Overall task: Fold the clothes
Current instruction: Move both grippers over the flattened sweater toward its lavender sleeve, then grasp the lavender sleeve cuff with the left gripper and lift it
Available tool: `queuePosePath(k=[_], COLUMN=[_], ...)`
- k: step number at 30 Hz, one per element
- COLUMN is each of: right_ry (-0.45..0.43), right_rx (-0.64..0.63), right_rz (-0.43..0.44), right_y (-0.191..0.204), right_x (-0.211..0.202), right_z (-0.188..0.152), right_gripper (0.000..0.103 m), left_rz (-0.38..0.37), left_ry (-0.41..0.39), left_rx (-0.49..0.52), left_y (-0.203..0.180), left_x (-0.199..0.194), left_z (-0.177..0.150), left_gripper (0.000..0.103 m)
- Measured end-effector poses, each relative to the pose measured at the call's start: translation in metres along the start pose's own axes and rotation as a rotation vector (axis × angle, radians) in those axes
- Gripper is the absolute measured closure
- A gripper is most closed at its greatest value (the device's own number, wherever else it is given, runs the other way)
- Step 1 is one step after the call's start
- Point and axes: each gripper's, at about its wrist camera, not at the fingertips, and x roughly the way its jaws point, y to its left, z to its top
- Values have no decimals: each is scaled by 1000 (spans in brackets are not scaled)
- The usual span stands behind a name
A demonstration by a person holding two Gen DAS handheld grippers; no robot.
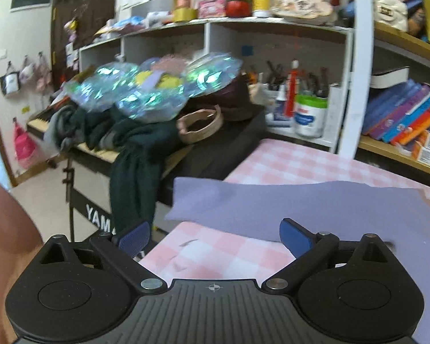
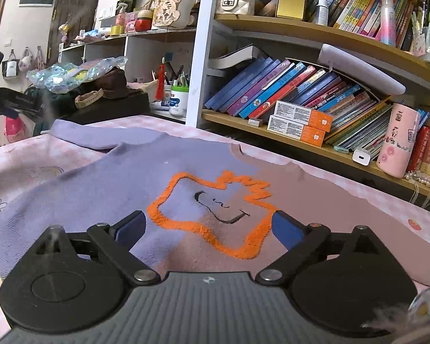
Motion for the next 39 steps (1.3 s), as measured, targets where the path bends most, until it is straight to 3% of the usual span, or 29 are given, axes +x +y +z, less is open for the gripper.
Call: queuePosePath(k=[4,11,14,18,24,25,27,35,39], right_ry=[7,16,21,29,39,41,45,69,63], right_rx=[-1,-1,-1,1,12,11,7,-15,7], right_rz=[2,5,8,12,5,3,1,-20,-48], right_y=[0,0,0,0,-2,-2,-1,3,-1], right_x=[1,3,3,4,6,6,6,12,10], right_z=[0,-1,-1,0,0,0,0,0,-1], right_gripper=[6,5,4,4,4,4,4,3,3], left_rz=[0,-69,-62,-73,-81,-89,-109,-221,-345], left_ry=[65,175,205,228,211,196,165,40,-14], left_rx=[-70,-398,-467,-529,-662,-673,-677,-528,-438], left_y=[17,53,61,67,80,81,81,57,22], left_x=[22,68,82,97,110,108,102,62,35], left_z=[4,11,15,15,6,5,5,26,48], left_gripper=[8,22,37,47,71,77,99,100,100])
